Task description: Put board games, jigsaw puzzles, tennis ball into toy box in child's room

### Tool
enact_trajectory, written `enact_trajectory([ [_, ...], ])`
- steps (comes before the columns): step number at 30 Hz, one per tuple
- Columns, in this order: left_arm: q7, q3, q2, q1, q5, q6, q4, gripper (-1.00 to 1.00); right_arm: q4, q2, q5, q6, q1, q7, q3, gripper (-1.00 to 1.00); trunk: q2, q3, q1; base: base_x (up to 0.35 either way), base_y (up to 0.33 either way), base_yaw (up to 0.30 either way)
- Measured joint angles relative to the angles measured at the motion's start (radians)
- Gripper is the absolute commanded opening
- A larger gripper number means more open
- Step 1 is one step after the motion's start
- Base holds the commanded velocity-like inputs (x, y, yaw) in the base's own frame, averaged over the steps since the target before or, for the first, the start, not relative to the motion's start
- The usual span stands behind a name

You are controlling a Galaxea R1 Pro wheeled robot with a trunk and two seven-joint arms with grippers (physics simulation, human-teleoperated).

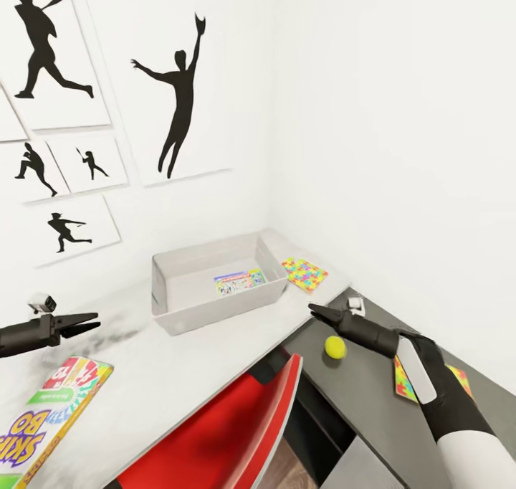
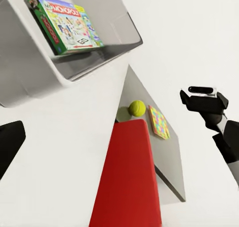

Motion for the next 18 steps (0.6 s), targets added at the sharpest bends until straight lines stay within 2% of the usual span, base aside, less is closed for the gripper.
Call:
enact_trajectory([
  [6,0.000,0.000,0.001,0.040,0.002,-0.042,0.000,1.00,-0.001,-0.003,0.004,-0.074,0.059,0.087,0.003,1.00,0.000,0.009,0.000,-0.001,0.001,-0.125],
  [8,0.000,0.000,0.001,0.060,0.002,-0.062,0.002,1.00,-0.001,-0.006,0.008,-0.126,0.095,0.136,0.003,1.00,0.000,0.012,0.000,0.000,0.000,-0.124],
  [18,0.000,0.001,0.001,0.137,0.005,-0.129,0.005,1.00,-0.001,-0.018,0.009,-0.241,0.186,0.180,0.003,1.00,0.000,0.028,0.000,-0.003,0.000,-0.124],
])
